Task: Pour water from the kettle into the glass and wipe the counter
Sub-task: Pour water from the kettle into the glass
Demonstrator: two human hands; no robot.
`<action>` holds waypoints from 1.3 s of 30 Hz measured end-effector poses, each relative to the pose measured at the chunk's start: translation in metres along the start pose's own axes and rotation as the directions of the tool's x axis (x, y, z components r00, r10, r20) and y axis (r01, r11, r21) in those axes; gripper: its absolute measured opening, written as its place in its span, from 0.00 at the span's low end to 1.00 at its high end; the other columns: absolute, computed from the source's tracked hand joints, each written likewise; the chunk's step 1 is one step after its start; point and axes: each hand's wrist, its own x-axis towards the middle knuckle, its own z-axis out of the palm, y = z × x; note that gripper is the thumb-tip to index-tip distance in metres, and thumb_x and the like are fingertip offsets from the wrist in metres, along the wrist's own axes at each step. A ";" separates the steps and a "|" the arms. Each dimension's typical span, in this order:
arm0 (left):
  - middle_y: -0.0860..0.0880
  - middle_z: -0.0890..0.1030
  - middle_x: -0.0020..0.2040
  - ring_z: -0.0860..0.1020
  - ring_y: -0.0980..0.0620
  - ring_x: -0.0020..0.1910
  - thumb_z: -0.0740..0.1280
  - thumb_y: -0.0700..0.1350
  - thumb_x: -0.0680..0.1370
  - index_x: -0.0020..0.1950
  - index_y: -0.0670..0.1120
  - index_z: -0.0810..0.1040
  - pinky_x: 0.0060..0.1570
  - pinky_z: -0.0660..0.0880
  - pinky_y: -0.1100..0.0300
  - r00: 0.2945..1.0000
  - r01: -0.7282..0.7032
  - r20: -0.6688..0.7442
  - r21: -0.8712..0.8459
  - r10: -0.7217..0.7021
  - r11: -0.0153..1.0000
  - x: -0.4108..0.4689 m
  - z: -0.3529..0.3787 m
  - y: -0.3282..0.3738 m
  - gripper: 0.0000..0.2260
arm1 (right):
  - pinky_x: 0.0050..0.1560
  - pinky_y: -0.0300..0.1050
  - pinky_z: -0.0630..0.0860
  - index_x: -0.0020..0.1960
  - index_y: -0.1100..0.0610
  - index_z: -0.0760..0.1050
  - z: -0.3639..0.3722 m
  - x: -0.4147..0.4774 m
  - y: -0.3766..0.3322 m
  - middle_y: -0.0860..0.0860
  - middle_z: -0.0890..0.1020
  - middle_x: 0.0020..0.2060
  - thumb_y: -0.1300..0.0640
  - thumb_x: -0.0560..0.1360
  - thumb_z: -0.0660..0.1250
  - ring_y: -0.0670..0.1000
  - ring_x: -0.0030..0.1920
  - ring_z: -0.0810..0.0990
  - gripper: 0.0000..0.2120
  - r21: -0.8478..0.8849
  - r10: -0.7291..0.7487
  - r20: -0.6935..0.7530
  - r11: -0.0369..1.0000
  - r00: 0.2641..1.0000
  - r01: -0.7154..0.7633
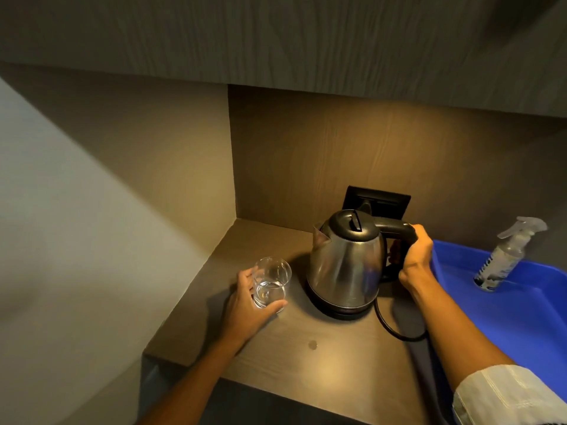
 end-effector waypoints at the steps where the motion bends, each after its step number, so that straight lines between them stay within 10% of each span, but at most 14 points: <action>1: 0.51 0.73 0.67 0.76 0.49 0.62 0.78 0.64 0.56 0.65 0.63 0.60 0.58 0.79 0.50 1.000 0.001 0.019 -0.005 -0.001 1.000 0.000 -0.001 0.001 0.42 | 0.29 0.43 0.63 0.30 0.51 0.76 0.002 0.000 -0.003 0.47 0.72 0.21 0.46 0.72 0.62 0.48 0.26 0.68 0.15 0.000 -0.008 -0.005 1.000 1.000 0.008; 10: 0.47 0.74 0.67 0.77 0.45 0.62 0.81 0.56 0.61 0.66 0.57 0.62 0.56 0.80 0.50 1.000 -0.025 0.006 0.026 0.024 0.999 -0.007 -0.004 0.016 0.40 | 0.33 0.46 0.70 0.28 0.54 0.78 0.043 -0.024 -0.076 0.50 0.76 0.28 0.44 0.66 0.64 0.52 0.32 0.74 0.15 -0.266 -0.191 -0.008 0.947 0.982 0.182; 17: 0.45 0.77 0.65 0.79 0.43 0.60 0.81 0.52 0.64 0.67 0.50 0.63 0.53 0.78 0.54 1.000 -0.019 -0.002 0.050 0.019 0.999 -0.008 -0.005 0.020 0.39 | 0.40 0.49 0.68 0.32 0.63 0.75 0.072 -0.052 -0.106 0.55 0.74 0.28 0.42 0.72 0.61 0.58 0.33 0.73 0.24 -0.670 -0.419 0.164 0.618 0.893 0.412; 29: 0.49 0.77 0.64 0.79 0.48 0.59 0.81 0.55 0.64 0.65 0.51 0.62 0.55 0.80 0.52 0.999 -0.044 0.032 0.075 0.042 0.996 -0.004 -0.007 0.020 0.38 | 0.30 0.39 0.61 0.25 0.58 0.68 0.096 -0.072 -0.101 0.51 0.68 0.21 0.43 0.75 0.59 0.49 0.25 0.67 0.26 -0.725 -0.557 0.480 0.183 0.678 0.664; 39: 0.50 0.76 0.63 0.79 0.50 0.58 0.80 0.56 0.65 0.65 0.52 0.62 0.53 0.80 0.54 0.998 -0.042 0.050 0.077 0.038 0.996 -0.003 -0.008 0.018 0.37 | 0.29 0.38 0.57 0.22 0.57 0.67 0.107 -0.081 -0.097 0.49 0.62 0.19 0.41 0.73 0.56 0.48 0.22 0.62 0.27 -0.674 -0.627 0.565 0.025 0.536 0.739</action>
